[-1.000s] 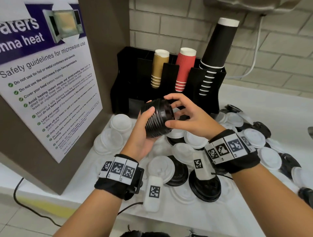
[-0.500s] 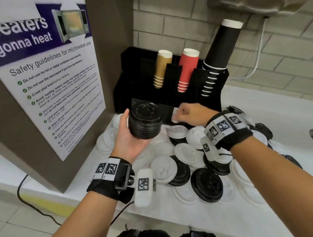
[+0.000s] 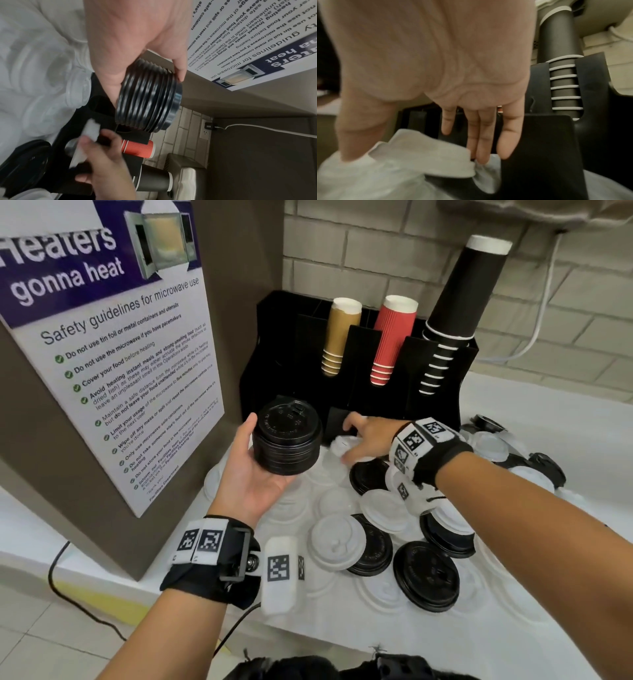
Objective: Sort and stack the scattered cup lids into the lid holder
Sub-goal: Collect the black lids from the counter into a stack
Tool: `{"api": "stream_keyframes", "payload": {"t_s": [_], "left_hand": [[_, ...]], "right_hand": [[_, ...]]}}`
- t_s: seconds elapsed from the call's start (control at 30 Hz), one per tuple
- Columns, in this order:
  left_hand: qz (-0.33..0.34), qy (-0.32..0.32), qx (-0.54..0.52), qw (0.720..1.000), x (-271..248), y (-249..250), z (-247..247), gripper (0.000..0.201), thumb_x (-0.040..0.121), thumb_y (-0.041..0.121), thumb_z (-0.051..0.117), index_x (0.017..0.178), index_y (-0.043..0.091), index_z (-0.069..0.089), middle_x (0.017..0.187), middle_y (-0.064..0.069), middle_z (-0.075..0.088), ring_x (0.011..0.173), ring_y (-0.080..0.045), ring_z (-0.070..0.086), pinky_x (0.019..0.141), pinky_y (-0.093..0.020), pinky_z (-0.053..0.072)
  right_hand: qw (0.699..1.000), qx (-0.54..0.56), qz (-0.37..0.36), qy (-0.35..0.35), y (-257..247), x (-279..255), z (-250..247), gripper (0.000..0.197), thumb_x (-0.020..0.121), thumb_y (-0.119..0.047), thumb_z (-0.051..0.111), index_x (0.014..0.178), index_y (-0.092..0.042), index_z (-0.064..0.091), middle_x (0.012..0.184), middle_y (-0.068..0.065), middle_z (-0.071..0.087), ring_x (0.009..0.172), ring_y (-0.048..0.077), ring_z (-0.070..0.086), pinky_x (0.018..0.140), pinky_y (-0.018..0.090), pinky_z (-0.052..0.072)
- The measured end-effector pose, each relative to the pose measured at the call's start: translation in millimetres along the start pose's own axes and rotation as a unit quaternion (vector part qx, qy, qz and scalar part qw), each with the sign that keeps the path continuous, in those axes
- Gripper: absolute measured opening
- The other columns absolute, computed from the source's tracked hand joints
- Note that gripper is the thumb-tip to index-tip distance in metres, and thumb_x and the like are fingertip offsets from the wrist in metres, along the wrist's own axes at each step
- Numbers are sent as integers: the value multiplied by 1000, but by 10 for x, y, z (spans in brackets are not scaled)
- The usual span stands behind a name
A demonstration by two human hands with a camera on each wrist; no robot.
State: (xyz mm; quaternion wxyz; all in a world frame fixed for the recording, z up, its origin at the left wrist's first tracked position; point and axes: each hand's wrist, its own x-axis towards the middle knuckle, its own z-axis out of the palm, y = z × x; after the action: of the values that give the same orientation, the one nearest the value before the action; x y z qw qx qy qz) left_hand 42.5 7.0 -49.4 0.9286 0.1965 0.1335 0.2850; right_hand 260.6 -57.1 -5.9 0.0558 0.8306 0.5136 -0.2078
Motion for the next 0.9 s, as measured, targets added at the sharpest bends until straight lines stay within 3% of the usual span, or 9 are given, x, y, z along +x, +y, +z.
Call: {"api": "stream_keyframes", "payload": {"t_s": [0.07, 0.13, 0.3, 0.37, 0.47, 0.63, 0.7, 0.8, 0.9], "left_hand": [[-3, 5, -2, 1000, -11, -9, 10, 47, 82, 44, 63, 110, 7, 75, 123, -19, 66, 112, -33, 66, 88, -47, 56], [-7, 11, -3, 1000, -17, -16, 33, 53, 82, 44, 63, 120, 7, 66, 124, -19, 66, 112, -33, 66, 87, -46, 57], [-5, 25, 9, 1000, -23, -40, 87, 59, 83, 45, 62, 128, 8, 59, 125, -17, 66, 113, -31, 65, 84, -42, 58], [-3, 28, 11, 1000, -19, -50, 97, 61, 83, 46, 61, 131, 8, 57, 126, -17, 65, 114, -30, 65, 83, -40, 59], [3, 27, 10, 1000, 2, -61, 83, 59, 83, 46, 60, 128, 9, 58, 125, -16, 66, 113, -30, 65, 80, -39, 59], [0, 16, 4, 1000, 6, -91, 79, 57, 82, 48, 61, 124, 10, 62, 124, -15, 67, 112, -29, 66, 84, -39, 59], [-4, 11, 7, 1000, -1, -105, 116, 57, 81, 48, 62, 123, 10, 62, 124, -15, 67, 112, -27, 66, 85, -39, 58], [-12, 4, 23, 1000, -10, -141, 182, 57, 82, 45, 60, 126, 9, 60, 125, -15, 66, 113, -27, 66, 82, -36, 59], [-25, -4, 41, 999, -18, -212, 237, 60, 84, 47, 57, 129, 7, 58, 127, -16, 65, 113, -27, 66, 78, -36, 59]], "right_hand": [[1000, -3, -2, 9, -32, -32, -60, 84, 78, -58, 67, 141, -16, 30, 127, 7, 55, 114, 23, 54, 99, 37, 44], [996, -80, 28, -25, -51, -43, -57, 84, 80, -61, 62, 141, -8, 37, 134, 7, 53, 120, 23, 51, 100, 33, 43], [983, -156, 55, -78, 13, -7, 181, 80, 79, -51, 70, 139, -6, 41, 132, 10, 55, 118, 25, 55, 99, 36, 46], [984, -160, 41, -73, 44, -10, 258, 81, 77, -48, 73, 140, -9, 39, 132, 8, 54, 116, 25, 55, 94, 35, 48], [987, -145, 15, -62, 118, -22, 244, 78, 73, -44, 76, 137, -17, 40, 123, 4, 54, 104, 21, 56, 77, 30, 47], [999, 43, -10, 21, 310, -142, 23, 67, 67, -33, 78, 124, -30, 43, 101, -6, 55, 81, 11, 56, 70, 27, 49], [987, 145, -31, 61, 358, -236, -51, 60, 68, -30, 79, 115, -30, 42, 96, -2, 60, 76, 9, 58, 67, 22, 51], [939, 311, -75, 125, 343, -441, -113, 55, 73, -18, 78, 115, -28, 44, 96, 3, 58, 71, 12, 60, 58, 17, 52], [870, 443, -154, 150, 265, -686, -115, 55, 79, -8, 74, 122, -31, 48, 107, 5, 55, 75, 8, 64, 59, 14, 50]]}}
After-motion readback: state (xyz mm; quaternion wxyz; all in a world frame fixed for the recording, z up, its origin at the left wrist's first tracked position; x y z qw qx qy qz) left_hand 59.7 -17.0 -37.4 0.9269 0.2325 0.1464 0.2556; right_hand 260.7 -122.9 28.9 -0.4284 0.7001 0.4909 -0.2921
